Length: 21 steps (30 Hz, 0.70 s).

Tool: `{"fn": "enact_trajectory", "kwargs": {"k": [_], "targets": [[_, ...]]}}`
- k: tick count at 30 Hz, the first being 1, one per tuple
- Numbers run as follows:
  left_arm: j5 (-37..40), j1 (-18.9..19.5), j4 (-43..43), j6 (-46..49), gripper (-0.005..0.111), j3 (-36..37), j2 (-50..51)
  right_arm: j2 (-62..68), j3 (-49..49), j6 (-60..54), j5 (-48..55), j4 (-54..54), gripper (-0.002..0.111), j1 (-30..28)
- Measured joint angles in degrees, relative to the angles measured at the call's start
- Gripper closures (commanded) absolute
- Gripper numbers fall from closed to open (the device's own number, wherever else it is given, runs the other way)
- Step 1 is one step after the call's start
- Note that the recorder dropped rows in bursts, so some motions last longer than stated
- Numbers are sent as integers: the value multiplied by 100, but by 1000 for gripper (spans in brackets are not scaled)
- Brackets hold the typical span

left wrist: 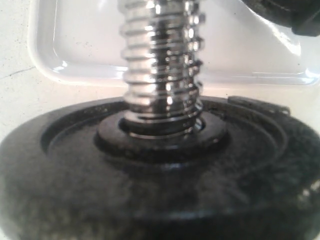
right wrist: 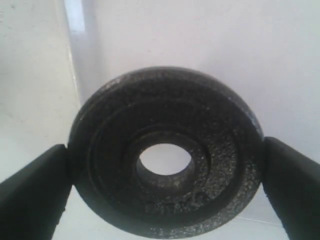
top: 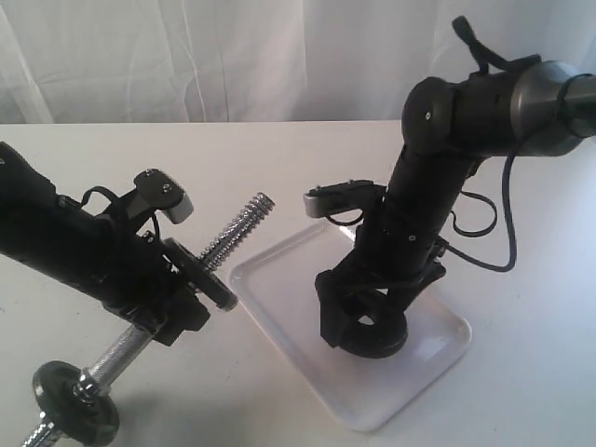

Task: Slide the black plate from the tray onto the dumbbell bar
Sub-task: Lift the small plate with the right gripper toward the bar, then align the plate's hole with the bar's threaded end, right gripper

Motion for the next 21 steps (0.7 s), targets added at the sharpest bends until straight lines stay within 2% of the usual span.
{"fn": "enact_trajectory", "kwargs": {"k": [9,21], "targets": [[23,0,164,0,107,0,0,-13,-348,-978,761,1741,108,-570],[42,-2,526,-3,107,0,0,-41,-476,-1596,760,3511,108,-1264]]}}
